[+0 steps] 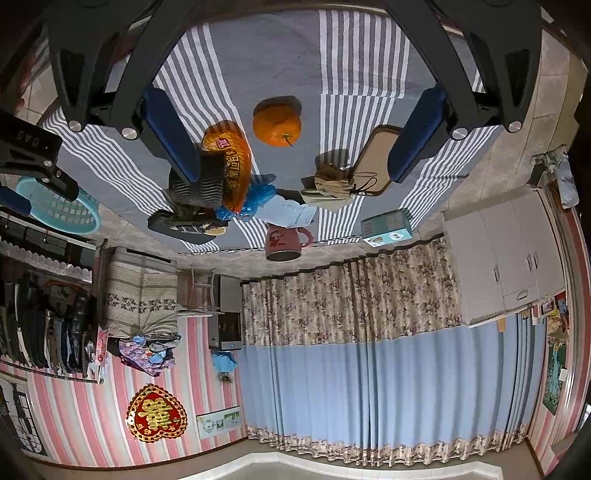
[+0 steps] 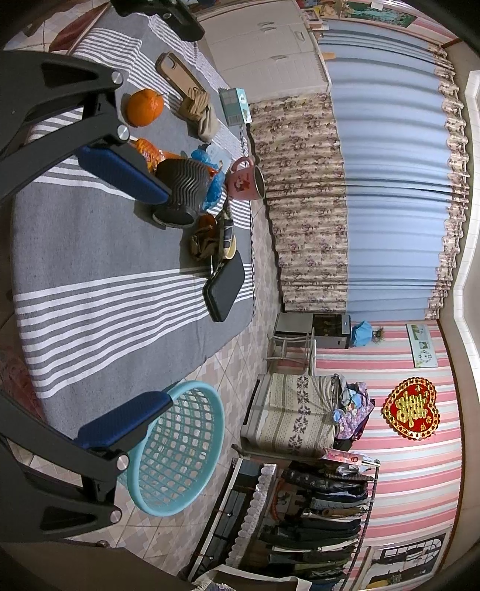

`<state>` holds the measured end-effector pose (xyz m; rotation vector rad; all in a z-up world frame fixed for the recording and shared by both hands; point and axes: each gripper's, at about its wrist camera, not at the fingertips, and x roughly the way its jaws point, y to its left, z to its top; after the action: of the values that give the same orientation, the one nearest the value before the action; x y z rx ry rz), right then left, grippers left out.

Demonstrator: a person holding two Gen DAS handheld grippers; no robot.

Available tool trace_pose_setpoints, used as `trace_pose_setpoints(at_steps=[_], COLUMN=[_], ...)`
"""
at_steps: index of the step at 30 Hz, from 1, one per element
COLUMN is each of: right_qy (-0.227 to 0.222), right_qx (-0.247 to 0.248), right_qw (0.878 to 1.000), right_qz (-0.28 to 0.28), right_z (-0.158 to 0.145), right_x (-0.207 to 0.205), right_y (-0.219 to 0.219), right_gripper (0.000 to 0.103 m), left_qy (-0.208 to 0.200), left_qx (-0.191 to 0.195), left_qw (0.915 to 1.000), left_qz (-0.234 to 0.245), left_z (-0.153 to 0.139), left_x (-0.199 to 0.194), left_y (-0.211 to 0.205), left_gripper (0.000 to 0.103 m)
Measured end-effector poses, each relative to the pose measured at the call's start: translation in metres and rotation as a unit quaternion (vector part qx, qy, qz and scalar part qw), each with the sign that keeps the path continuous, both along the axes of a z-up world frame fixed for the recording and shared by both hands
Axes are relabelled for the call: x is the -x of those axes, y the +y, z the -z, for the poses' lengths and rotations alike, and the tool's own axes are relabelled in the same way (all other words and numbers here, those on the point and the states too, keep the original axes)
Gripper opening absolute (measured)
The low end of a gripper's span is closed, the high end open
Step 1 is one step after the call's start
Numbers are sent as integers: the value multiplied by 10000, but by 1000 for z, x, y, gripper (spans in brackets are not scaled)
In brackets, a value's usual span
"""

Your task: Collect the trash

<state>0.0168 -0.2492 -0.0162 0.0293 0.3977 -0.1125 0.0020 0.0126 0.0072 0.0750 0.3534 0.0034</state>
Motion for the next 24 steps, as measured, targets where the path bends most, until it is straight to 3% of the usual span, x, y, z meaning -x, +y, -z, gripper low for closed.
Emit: trace_pose_setpoints(at_steps=[11,24], right_qy=[99,347], right_qx=[-63,-99], right_qw=[9999,9990], right_qz=[100,250], right_z=[2,11], right_x=[-3,-29], right_y=[-8,-7], right_gripper=[99,99], left_qy=[129,604], left_qx=[-37,-43], left_qw=[9999,9981], left_qz=[-85,-105], left_z=[12,46], left_x=[-9,-46], left_y=[6,8], left_gripper=[98,98])
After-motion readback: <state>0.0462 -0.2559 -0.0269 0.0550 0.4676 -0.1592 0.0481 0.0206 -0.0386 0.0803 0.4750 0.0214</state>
